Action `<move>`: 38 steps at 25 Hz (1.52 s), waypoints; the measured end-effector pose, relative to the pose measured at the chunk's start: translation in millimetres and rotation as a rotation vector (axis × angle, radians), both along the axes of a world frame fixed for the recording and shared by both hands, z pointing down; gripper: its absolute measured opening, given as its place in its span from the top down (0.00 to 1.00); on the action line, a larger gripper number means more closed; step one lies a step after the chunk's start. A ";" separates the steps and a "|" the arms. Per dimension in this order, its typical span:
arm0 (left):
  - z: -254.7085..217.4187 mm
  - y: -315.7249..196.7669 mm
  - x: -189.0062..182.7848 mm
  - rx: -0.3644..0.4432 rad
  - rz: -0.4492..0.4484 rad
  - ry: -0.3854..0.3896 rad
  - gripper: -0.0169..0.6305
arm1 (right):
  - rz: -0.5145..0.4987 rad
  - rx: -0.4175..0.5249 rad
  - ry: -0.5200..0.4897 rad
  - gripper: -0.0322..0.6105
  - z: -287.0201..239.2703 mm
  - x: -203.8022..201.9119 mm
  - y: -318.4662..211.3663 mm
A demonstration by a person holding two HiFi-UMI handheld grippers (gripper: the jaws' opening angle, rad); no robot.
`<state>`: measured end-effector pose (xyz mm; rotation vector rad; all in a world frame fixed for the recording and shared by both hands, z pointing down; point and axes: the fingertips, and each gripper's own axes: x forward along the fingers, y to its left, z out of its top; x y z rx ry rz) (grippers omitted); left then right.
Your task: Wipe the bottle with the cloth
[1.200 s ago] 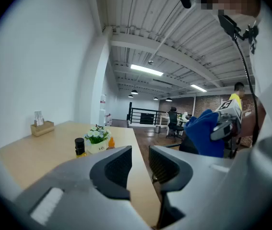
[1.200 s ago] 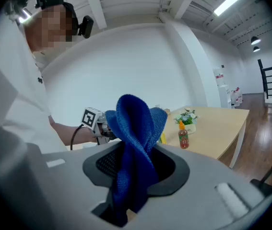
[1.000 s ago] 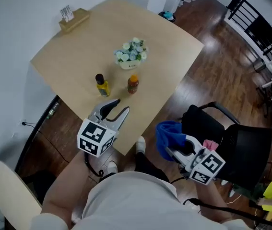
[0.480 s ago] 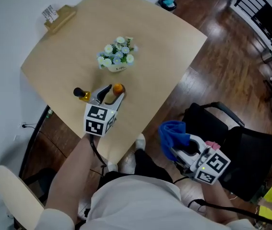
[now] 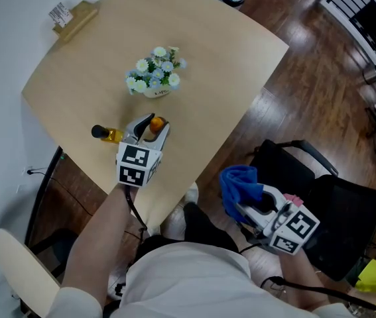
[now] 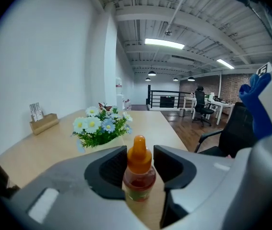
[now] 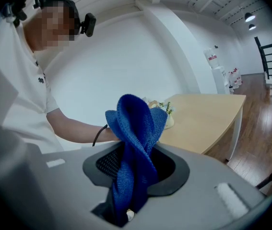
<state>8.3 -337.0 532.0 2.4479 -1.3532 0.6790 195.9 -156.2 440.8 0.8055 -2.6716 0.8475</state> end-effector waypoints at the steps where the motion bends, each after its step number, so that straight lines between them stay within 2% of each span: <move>1: 0.0 -0.6 0.1 0.005 -0.005 -0.003 0.71 | 0.000 -0.001 0.001 0.74 0.1 0.8 -0.5; 10: 5.0 -0.8 -1.4 0.056 -0.012 -0.057 0.71 | 0.008 -0.005 0.011 0.74 3.7 4.8 -1.7; 19: -0.5 0.1 -0.8 0.056 -0.005 -0.009 0.73 | 0.015 -0.007 0.015 0.74 7.2 5.8 -0.7; 25: -22.3 18.6 -1.0 0.021 0.005 0.105 0.73 | 0.017 0.004 0.003 0.74 5.6 0.9 -2.4; 29: -62.6 37.4 -9.0 0.030 0.007 0.236 0.73 | 0.015 0.030 -0.007 0.74 0.3 -8.8 -4.7; 33: -107.1 63.0 -23.1 0.050 0.019 0.334 0.73 | 0.013 0.066 -0.019 0.74 -8.1 -22.3 -7.9; 38: -153.3 98.5 -44.1 0.071 0.052 0.395 0.73 | 0.010 0.131 -0.063 0.74 -33.6 -52.8 -14.5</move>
